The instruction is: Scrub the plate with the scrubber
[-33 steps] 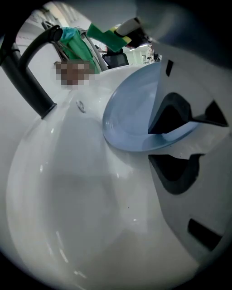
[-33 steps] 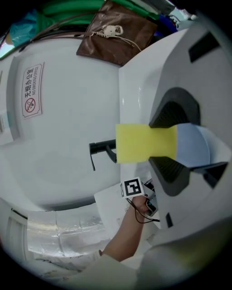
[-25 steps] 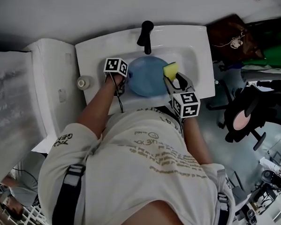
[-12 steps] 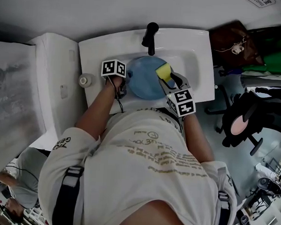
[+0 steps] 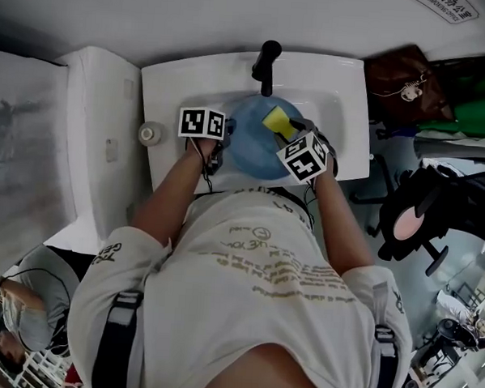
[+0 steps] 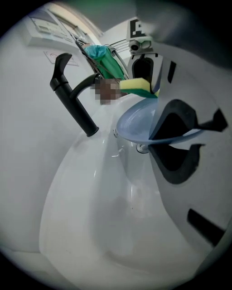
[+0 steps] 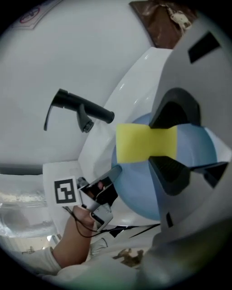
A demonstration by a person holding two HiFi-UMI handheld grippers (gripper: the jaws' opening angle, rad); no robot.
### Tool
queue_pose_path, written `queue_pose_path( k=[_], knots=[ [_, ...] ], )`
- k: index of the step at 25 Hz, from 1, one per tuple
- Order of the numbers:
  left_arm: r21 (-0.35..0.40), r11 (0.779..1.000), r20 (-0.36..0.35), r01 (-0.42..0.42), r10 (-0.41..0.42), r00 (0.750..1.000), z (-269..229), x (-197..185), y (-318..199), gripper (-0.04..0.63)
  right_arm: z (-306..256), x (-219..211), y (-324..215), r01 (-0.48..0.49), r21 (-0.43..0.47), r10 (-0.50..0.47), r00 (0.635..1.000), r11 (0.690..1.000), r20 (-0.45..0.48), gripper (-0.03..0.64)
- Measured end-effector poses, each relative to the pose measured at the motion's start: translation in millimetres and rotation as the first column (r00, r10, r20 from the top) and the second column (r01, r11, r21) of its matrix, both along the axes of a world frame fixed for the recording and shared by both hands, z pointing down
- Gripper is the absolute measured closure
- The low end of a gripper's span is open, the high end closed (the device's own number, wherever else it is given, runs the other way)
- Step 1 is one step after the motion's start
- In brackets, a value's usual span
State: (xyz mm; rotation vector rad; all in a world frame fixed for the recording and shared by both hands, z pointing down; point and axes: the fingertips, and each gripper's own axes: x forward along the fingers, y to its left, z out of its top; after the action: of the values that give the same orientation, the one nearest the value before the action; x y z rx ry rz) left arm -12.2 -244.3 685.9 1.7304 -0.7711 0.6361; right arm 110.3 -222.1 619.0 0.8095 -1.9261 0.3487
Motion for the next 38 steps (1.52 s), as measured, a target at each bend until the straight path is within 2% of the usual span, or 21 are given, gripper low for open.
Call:
queue_pose_path(
  k=[5, 10, 15, 25, 32, 38],
  knots=[
    [0.055, 0.998, -0.007, -0.011, 0.011, 1.000, -17, 7, -2, 0.561, 14, 20, -6, -0.023, -0.011, 0.021, 0.987, 1.000, -0.156, 0.419],
    [0.085, 0.996, -0.034, -0.022, 0.025, 0.999, -28, 11, -1, 0.561, 27, 33, -6, -0.099, -0.048, 0.086, 0.971, 0.994, -0.225, 0.420],
    [0.121, 0.989, -0.029, -0.086, 0.090, 0.996, -36, 15, 5, 0.561, 33, 40, -14, -0.100, -0.044, 0.083, 0.951, 0.994, -0.298, 0.420],
    [0.186, 0.974, -0.008, -0.126, 0.130, 0.992, -46, 13, 3, 0.561, 23, -4, -32, 0.049, -0.042, -0.059, 0.958, 0.998, -0.280, 0.420],
    [0.201, 0.974, -0.004, -0.101, 0.104, 0.995, -47, 6, 2, 0.561, 20, -40, -29, 0.204, -0.036, -0.206, 0.933, 0.978, -0.295, 0.420],
    [0.218, 0.975, -0.023, -0.042, 0.048, 0.999, -50, 1, -5, 0.561, 18, -63, -23, 0.279, -0.047, -0.281, 0.916, 0.959, -0.286, 0.420]
  ],
)
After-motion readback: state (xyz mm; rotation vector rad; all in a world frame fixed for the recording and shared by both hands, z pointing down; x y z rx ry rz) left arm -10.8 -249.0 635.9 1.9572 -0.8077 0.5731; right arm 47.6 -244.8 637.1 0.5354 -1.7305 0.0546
